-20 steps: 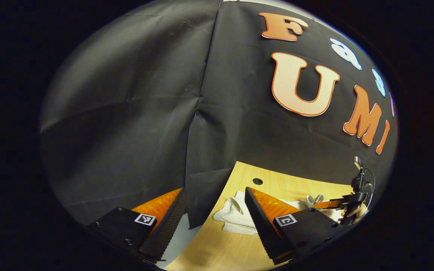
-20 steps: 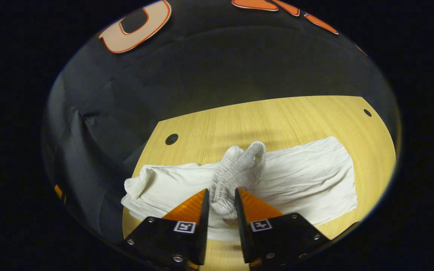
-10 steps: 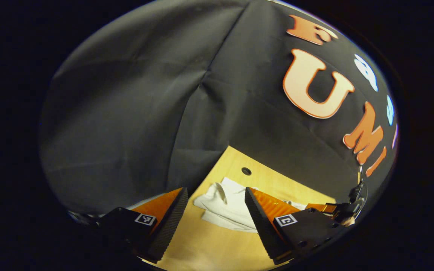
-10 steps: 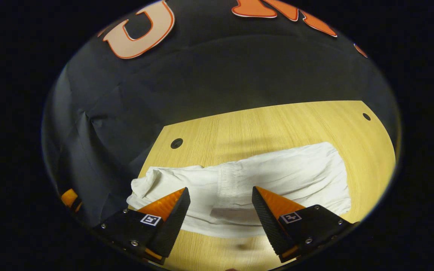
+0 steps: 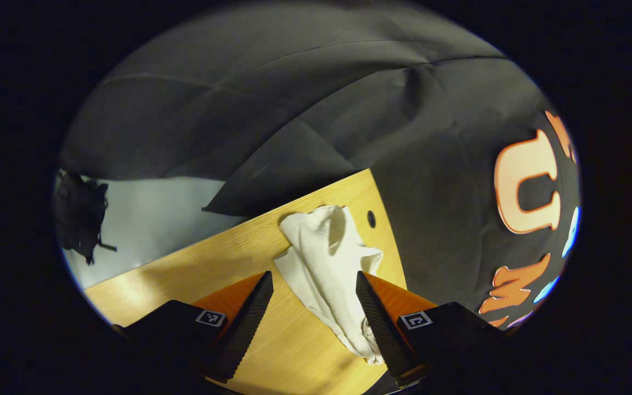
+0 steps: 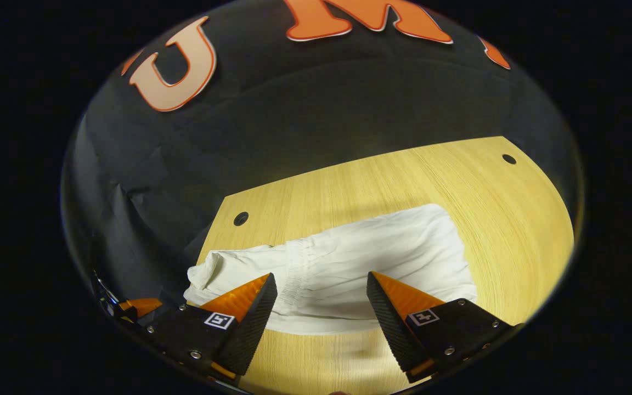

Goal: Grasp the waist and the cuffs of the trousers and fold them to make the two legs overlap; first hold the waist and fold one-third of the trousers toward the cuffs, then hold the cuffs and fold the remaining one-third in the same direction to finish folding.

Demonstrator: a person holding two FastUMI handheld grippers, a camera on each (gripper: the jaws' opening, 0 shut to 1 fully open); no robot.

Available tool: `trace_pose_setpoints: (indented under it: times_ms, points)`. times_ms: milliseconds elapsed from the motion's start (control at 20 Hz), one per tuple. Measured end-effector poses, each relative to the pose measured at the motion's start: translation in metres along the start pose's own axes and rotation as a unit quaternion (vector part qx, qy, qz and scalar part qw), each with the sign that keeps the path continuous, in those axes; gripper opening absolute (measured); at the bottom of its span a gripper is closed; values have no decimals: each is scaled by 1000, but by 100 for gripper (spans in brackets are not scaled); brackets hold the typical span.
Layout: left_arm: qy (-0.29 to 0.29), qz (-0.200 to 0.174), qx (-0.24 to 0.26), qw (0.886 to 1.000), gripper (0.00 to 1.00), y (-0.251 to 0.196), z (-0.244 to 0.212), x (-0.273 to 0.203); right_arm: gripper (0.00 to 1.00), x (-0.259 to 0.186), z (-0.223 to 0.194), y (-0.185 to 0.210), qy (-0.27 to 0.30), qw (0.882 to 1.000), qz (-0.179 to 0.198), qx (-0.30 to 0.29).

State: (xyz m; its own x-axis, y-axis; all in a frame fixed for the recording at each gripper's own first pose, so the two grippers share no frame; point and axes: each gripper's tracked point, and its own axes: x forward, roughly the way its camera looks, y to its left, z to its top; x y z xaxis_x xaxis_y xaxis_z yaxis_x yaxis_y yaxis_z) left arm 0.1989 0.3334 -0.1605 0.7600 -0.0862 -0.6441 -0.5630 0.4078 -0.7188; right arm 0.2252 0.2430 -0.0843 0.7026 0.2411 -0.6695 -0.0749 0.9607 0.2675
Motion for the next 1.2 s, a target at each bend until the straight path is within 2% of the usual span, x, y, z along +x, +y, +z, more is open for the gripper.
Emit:
trace_pose_setpoints:
  times_ms: [100,150,200,450,750,950,1000,1050,1100,1150,1200]
  points:
    - [6,8,-22,1000,99,4,-5,16,99,-4,1,-16,1,1000,-9,11]
    - [7,15,-25,1000,95,6,-4,21,99,-7,2,-24,1,1000,-15,14]
    - [7,20,-27,999,99,7,-5,29,99,-10,2,-32,3,1000,-20,18]
    - [11,35,-32,999,99,8,-8,60,99,-18,1,-62,11,998,-31,52]
    - [7,35,-37,999,100,-7,-4,86,99,-19,4,-83,15,996,-33,87]
    - [13,38,-31,999,95,-20,-4,110,99,-17,3,-97,17,994,-40,101]
    - [17,36,-28,999,77,-24,-5,118,99,-19,4,-103,17,994,-42,103]
    - [22,33,-20,999,77,-31,-7,124,99,-21,5,-108,17,993,-45,105]
    - [26,42,-9,999,65,-30,-10,131,99,-23,6,-114,16,993,-48,107]
    - [24,63,1,998,48,-22,-11,133,99,-23,7,-119,16,993,-52,109]
    - [27,63,3,998,30,-24,-16,143,99,-24,7,-121,15,992,-53,112]
